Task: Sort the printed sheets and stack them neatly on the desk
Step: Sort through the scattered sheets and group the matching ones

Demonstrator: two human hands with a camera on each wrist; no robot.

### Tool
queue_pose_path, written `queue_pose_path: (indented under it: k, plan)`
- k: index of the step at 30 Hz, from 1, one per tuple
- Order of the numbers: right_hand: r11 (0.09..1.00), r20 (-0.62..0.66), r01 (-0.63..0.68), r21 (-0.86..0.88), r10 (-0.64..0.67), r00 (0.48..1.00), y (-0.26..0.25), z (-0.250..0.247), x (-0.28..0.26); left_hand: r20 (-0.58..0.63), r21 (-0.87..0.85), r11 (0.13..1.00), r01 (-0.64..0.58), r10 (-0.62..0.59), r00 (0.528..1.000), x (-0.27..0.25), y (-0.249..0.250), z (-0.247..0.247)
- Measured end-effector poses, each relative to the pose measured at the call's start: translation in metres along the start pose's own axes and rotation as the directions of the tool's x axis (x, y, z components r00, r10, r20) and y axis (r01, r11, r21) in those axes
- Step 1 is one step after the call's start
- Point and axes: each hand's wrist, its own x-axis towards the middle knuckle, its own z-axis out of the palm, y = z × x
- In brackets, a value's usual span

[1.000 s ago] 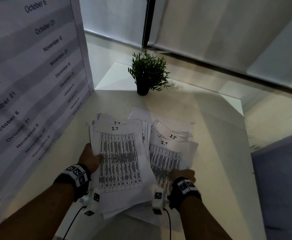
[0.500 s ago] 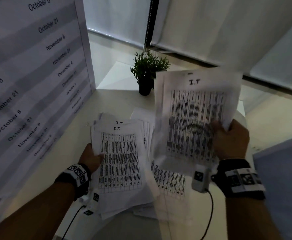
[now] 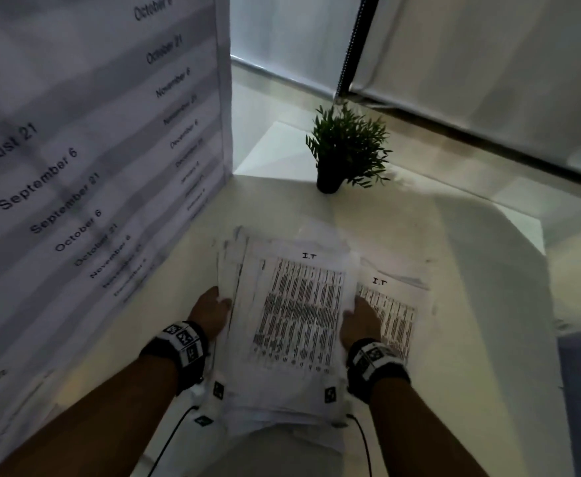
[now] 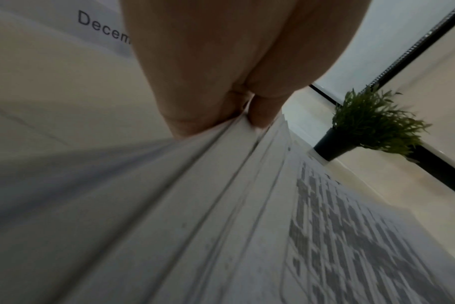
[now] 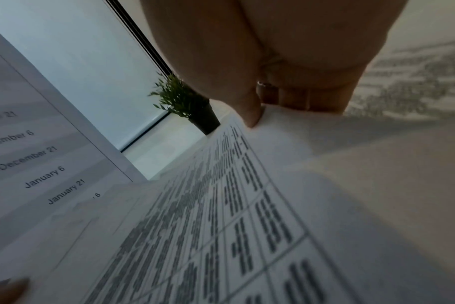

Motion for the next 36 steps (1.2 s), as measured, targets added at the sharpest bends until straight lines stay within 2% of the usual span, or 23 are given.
queue_pose_path:
  k: [2,5,6,8,9,11,12,13,14,15,16,17,18,19,21,23,25,30,36]
  plan:
    - [1.000,0.006,0.016,-0.007,-0.016,1.000,-0.001,0.016,-0.006,-0.017,-0.015,0.999,0.042,-0.042,0.999,-0.001,0.004,0.007]
    - [0.983,0.121,0.147,-0.107,-0.134,0.984,-0.012,0.040,-0.015,0.024,0.016,0.994,0.110,-0.111,0.994,-0.007,0.013,0.020]
    - [0.971,0.116,0.171,-0.169,-0.153,0.981,-0.015,0.044,-0.015,0.012,0.032,0.993,0.113,-0.113,0.994,-0.006,0.014,0.023]
    - [0.959,0.024,0.135,-0.250,-0.133,0.991,-0.015,0.044,-0.013,-0.026,0.022,0.993,0.114,-0.114,0.993,-0.003,0.013,0.024]
    - [0.964,0.034,0.115,-0.239,-0.111,0.993,-0.012,0.042,-0.012,-0.036,0.028,0.994,0.109,-0.108,0.993,-0.001,0.011,0.024]
    - [0.973,0.169,0.193,-0.128,-0.170,0.971,-0.001,0.039,-0.011,-0.024,0.080,0.991,0.107,-0.106,0.994,0.001,0.006,0.026]
    - [0.973,0.175,0.222,-0.068,-0.208,0.962,0.005,0.033,-0.013,-0.013,0.109,0.989,0.103,-0.102,0.995,0.001,0.003,0.028]
    - [0.978,0.088,0.202,-0.045,-0.198,0.976,0.010,0.026,-0.013,-0.008,0.132,0.987,0.090,-0.090,0.996,0.002,0.000,0.027]
    - [0.991,-0.063,0.119,-0.061,-0.122,0.990,0.018,0.018,-0.010,-0.004,0.153,0.986,0.070,-0.071,0.997,0.003,-0.003,0.026]
    - [0.995,-0.225,-0.060,-0.078,0.041,0.973,0.027,0.004,-0.009,-0.006,0.180,0.982,0.048,-0.048,0.999,0.003,-0.005,0.025]
    - [0.964,-0.334,-0.262,-0.054,0.230,0.914,0.039,-0.009,-0.008,-0.019,0.210,0.977,0.033,-0.029,0.999,0.003,-0.007,0.022]
    - [0.904,-0.379,-0.428,0.005,0.398,0.836,0.053,-0.025,-0.008,-0.039,0.237,0.971,0.023,-0.014,0.999,0.003,-0.009,0.020]
    - [0.855,-0.381,-0.517,0.040,0.492,0.783,0.069,-0.037,-0.006,-0.059,0.255,0.967,0.015,0.001,0.998,0.003,-0.009,0.019]
    - [0.838,-0.358,-0.545,0.034,0.520,0.776,0.078,-0.046,-0.008,-0.071,0.264,0.964,0.007,0.013,0.997,0.003,-0.009,0.018]
    - [0.892,-0.328,-0.451,0.002,0.427,0.843,0.085,-0.055,-0.011,-0.073,0.271,0.963,0.004,0.016,0.997,0.000,-0.006,0.019]
    - [0.947,-0.329,-0.316,0.057,0.317,0.889,0.083,-0.058,-0.005,-0.077,0.272,0.962,0.005,0.016,0.997,-0.001,-0.005,0.020]
    - [0.942,-0.298,-0.305,0.138,0.334,0.894,0.074,-0.060,-0.001,-0.080,0.268,0.963,0.010,0.012,0.997,0.001,-0.005,0.019]
    - [0.893,-0.104,-0.358,0.274,0.398,0.912,0.070,-0.070,0.002,-0.077,0.274,0.961,0.027,-0.006,0.997,0.001,-0.005,0.016]
    - [0.928,-0.131,-0.274,0.253,0.313,0.941,0.065,-0.068,-0.014,-0.093,0.277,0.961,0.028,-0.003,0.996,0.000,-0.012,0.009]
